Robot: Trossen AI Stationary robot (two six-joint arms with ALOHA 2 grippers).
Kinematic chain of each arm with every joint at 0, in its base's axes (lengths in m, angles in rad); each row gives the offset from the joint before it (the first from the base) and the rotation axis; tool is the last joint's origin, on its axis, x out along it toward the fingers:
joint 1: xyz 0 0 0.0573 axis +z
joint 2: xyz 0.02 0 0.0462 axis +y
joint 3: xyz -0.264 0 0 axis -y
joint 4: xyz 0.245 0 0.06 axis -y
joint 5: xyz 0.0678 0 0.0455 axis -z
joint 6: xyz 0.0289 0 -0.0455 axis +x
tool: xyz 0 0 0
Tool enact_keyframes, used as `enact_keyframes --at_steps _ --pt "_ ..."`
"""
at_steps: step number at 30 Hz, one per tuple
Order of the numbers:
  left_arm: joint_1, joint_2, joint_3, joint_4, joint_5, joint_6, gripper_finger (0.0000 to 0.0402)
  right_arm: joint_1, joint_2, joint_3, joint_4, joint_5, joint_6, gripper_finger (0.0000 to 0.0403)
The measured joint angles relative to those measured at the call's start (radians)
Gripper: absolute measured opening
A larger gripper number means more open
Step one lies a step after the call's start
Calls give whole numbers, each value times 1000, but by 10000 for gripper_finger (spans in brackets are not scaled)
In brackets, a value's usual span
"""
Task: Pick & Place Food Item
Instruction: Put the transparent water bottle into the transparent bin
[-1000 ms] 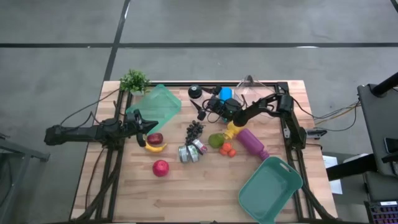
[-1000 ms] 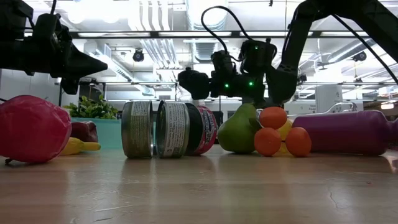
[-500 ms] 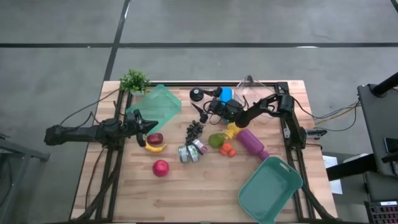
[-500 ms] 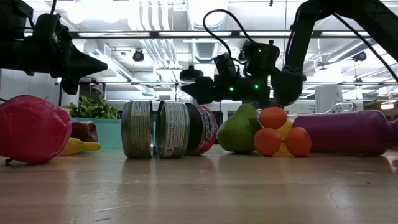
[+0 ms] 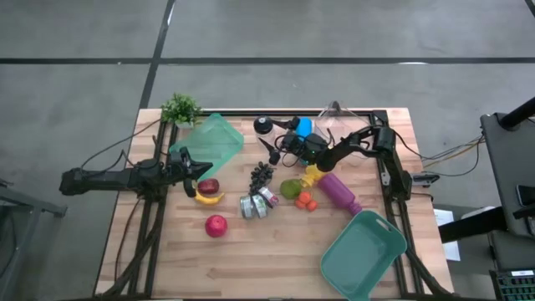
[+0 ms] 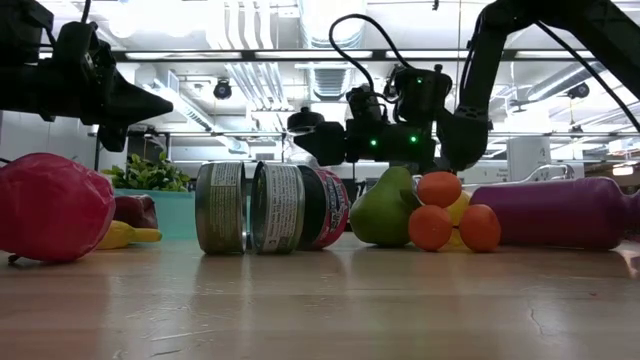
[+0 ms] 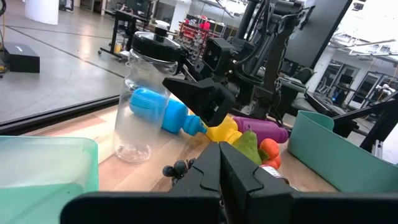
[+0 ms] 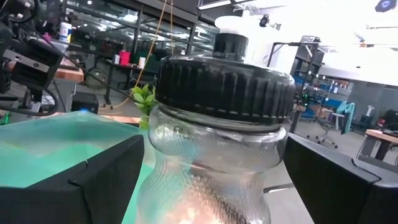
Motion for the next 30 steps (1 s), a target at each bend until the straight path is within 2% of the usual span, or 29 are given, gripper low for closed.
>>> enact_keyframes --at_steps 12,30 --pt "0 0 0 0 0 0 1 0 -3 -1 49 77 -1 373" --pt "0 0 0 0 1 0 1 0 -13 -1 118 103 -4 373"
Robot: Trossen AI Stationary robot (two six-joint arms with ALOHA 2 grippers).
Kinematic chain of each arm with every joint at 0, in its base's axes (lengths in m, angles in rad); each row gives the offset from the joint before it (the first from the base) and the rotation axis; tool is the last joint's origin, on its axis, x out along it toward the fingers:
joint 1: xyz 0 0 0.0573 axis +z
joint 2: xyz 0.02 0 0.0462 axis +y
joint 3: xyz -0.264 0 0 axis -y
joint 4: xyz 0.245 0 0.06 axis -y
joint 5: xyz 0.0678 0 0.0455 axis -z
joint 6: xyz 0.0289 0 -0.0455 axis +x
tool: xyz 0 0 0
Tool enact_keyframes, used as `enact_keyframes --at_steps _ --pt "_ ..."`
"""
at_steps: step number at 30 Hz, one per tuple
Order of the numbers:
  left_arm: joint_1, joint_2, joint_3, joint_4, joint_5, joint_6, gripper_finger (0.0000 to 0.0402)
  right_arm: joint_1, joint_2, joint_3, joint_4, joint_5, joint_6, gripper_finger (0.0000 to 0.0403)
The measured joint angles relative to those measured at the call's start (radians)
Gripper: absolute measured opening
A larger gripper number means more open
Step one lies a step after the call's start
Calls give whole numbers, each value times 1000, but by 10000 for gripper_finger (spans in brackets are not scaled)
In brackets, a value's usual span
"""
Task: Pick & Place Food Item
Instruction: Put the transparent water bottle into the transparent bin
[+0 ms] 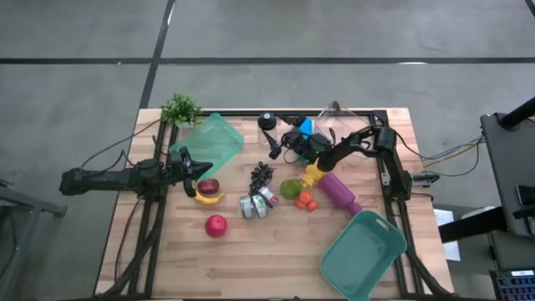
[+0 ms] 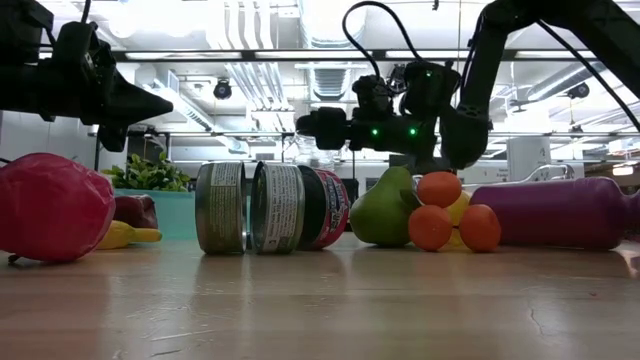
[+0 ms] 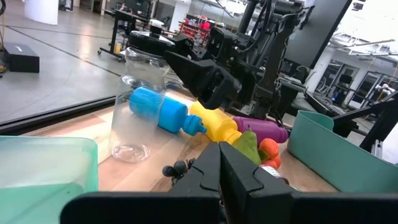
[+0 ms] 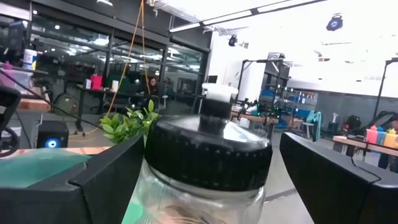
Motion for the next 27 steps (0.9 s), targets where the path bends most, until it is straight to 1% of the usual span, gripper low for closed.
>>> enact_keyframes --at_steps 12,17,21,24,27 --pt "0 0 0 0 0 0 1 0 -98 -1 -3 1 -36 373" --pt "0 0 0 0 0 0 1 2 -165 -2 -80 0 -56 373" --pt "0 0 0 0 0 0 1 2 -244 -4 -212 -5 -53 373" --pt "0 0 0 0 0 0 1 3 -330 -4 -344 -18 -32 373" --pt "0 0 0 0 0 0 1 2 -450 11 -588 -33 78 373"
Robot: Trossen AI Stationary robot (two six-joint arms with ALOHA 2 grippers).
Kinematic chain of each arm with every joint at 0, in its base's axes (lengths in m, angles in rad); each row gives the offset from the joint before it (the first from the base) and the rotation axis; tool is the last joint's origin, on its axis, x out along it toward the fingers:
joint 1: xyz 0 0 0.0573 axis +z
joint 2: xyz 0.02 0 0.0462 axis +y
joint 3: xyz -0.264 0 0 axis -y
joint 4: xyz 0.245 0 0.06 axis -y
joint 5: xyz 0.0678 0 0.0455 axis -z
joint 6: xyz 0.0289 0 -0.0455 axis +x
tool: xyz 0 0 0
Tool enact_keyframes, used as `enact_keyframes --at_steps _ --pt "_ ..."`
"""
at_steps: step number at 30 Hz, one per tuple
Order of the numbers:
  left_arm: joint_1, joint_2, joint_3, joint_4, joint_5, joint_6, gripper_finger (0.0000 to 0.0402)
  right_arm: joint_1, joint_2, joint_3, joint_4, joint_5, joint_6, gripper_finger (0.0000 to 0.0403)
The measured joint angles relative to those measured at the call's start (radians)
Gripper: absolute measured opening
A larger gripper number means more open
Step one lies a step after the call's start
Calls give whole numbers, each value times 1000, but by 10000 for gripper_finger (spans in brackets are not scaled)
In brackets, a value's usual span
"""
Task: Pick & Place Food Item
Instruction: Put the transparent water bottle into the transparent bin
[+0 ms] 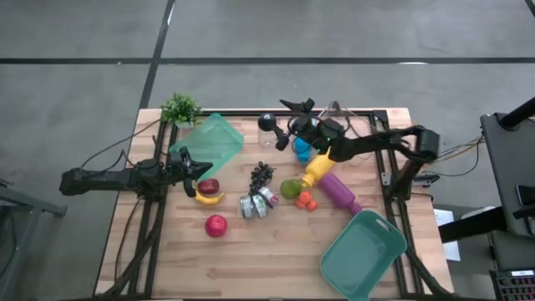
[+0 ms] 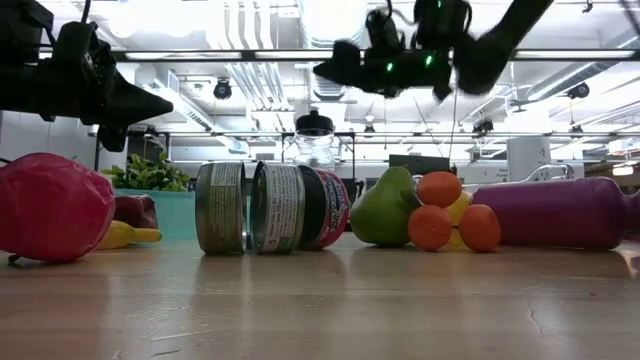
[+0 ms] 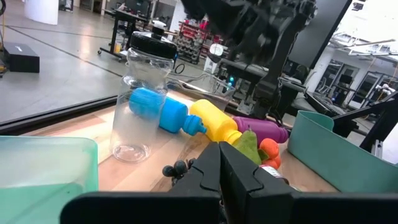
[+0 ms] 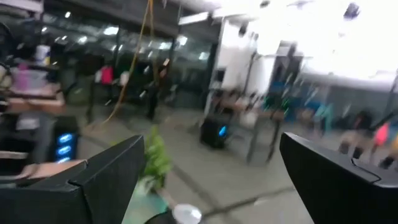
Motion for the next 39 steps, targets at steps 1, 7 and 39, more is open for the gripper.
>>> enact_keyframes --at_steps 1,7,39 --pt "0 0 0 0 0 0 1 0 -43 18 -114 -1 50 373" --pt "0 0 0 0 0 0 1 -9 -206 300 -978 -113 200 373" --pt "0 0 0 0 0 0 1 -16 423 1458 -2137 -150 391 373"
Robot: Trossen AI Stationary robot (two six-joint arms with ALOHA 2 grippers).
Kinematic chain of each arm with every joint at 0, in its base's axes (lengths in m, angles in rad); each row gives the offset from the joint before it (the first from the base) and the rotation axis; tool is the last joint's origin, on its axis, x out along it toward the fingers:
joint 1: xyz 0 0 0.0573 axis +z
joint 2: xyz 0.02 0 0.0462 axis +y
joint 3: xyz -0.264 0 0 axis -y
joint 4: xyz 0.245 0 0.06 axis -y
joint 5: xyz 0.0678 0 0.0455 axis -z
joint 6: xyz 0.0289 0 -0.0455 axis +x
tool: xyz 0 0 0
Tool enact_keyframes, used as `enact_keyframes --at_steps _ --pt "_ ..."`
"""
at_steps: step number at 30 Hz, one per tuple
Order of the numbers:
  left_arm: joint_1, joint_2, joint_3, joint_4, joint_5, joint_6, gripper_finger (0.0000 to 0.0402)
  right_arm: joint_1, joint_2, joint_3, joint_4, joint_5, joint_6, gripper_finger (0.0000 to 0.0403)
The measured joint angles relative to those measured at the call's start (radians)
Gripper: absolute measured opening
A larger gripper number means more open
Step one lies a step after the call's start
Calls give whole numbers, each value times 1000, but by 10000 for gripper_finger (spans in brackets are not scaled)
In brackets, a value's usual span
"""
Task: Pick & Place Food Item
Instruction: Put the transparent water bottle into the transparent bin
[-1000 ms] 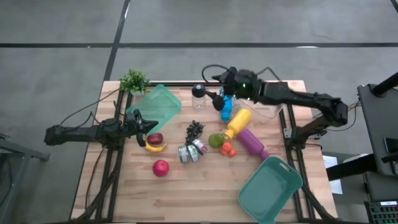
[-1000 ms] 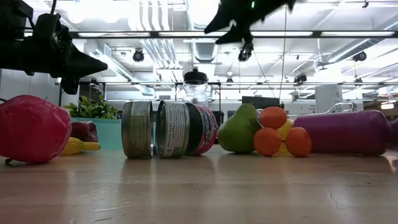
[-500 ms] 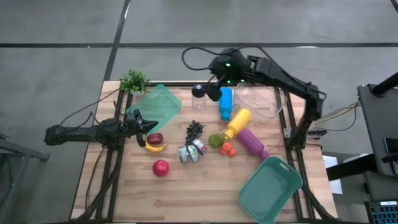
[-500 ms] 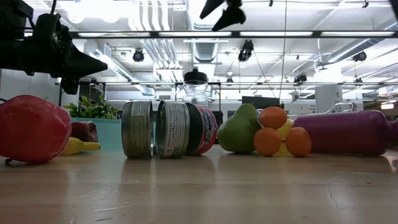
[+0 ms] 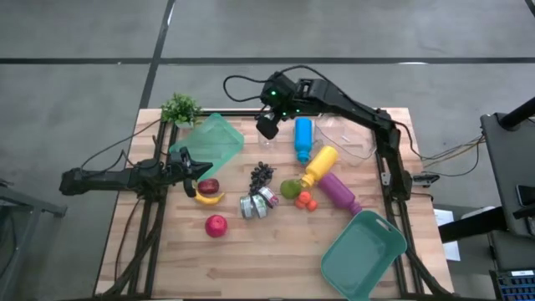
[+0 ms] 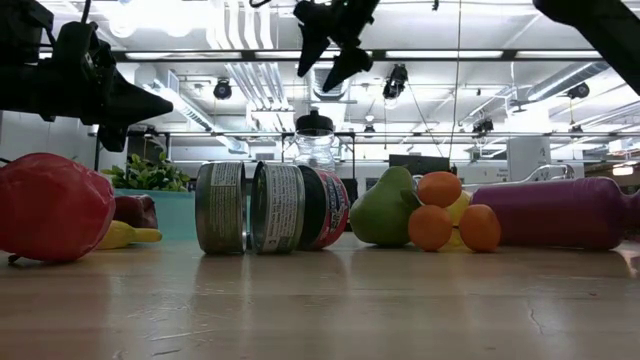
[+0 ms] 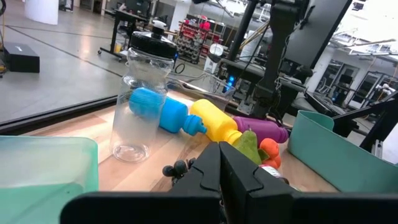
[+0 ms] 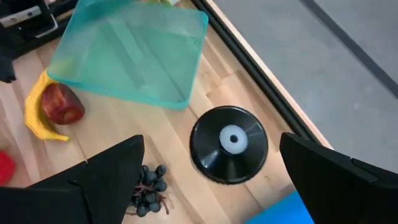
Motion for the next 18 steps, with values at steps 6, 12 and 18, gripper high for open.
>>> enact_keyframes --at_steps 6,12,18 --pt "0 0 0 0 0 0 1 1 -2 -19 28 -1 6 373" --pt "0 0 0 0 0 0 1 1 -7 -26 34 -9 3 373" --pt "0 0 0 0 0 0 1 1 -7 -26 34 -9 11 382"
